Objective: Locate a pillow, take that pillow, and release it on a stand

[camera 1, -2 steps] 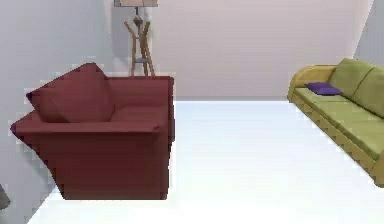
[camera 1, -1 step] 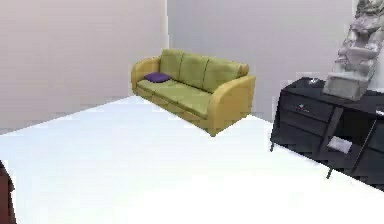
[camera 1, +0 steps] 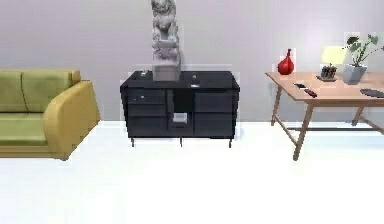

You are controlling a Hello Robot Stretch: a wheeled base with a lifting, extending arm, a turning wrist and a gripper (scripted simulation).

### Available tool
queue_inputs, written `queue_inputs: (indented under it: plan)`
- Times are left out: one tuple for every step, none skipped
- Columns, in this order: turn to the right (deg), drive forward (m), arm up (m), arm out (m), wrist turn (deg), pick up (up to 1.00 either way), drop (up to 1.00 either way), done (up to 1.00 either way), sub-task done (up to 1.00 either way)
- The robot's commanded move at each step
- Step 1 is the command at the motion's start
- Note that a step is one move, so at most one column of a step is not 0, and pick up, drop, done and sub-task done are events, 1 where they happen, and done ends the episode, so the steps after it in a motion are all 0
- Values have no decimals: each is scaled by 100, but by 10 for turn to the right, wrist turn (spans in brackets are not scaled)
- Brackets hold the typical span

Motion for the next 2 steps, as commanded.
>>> queue_inputs:
  plan:
    - [0,25,0,0,0,0,0,0,0]
    - [-450,0,0,0,0,0,0,0,0]
